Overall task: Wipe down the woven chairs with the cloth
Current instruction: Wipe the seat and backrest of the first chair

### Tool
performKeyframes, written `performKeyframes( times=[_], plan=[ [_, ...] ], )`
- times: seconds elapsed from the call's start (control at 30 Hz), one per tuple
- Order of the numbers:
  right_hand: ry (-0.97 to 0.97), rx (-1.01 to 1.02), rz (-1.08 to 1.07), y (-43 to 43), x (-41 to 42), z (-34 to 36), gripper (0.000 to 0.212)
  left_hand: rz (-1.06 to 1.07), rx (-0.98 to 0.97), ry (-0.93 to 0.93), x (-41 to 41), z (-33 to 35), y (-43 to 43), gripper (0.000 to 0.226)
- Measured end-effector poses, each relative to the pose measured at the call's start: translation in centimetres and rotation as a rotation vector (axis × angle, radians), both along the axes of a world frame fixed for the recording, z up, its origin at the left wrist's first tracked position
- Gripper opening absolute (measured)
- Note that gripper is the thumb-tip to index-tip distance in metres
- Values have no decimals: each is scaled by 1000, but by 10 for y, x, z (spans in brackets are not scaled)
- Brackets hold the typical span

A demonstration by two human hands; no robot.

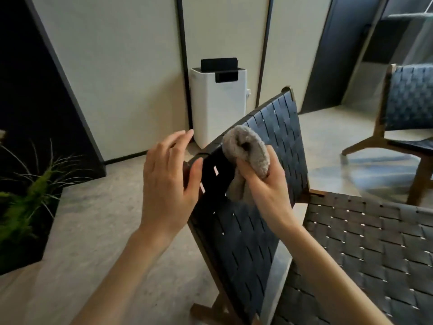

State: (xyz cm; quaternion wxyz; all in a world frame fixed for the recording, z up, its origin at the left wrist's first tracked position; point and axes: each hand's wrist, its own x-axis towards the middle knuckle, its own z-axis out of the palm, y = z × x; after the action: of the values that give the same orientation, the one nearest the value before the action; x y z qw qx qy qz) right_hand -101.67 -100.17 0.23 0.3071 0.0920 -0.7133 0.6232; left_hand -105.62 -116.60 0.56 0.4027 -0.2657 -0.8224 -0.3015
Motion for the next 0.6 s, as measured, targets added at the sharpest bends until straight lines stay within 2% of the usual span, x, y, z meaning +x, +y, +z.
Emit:
performKeyframes(
  times=[0.03,0.1,0.13,0.17,0.23,0.3,0.4,0.5,0.6],
  plan=[
    [23,74,57,-12,-7,-4,19,-21,61,-28,-2,-5,-2,46],
    [37,257,26,-29,-17,-14,17,-124,223,-76,-3,-20,-2,47],
    [57,302,-28,-33,-21,-20,32,-195,319,-111,-2,-27,-1,45],
    [74,282,-60,-35,-24,-24,42,-266,403,-149,-1,-32,-1,41],
    [93,230,-92,-33,-29,-28,33,-370,498,-189,0,-41,0,27],
    [133,343,-154,-31,-36,-28,25,-388,531,-131,-1,-44,2,21],
    [183,392,-255,-36,-38,-39,35,-402,605,-95,0,-48,9,20],
    [200,323,-295,-41,-33,-66,35,-451,681,-112,-2,-57,20,27],
    [207,312,-277,-35,-21,-93,28,-468,762,-167,0,-66,28,49]
  ],
)
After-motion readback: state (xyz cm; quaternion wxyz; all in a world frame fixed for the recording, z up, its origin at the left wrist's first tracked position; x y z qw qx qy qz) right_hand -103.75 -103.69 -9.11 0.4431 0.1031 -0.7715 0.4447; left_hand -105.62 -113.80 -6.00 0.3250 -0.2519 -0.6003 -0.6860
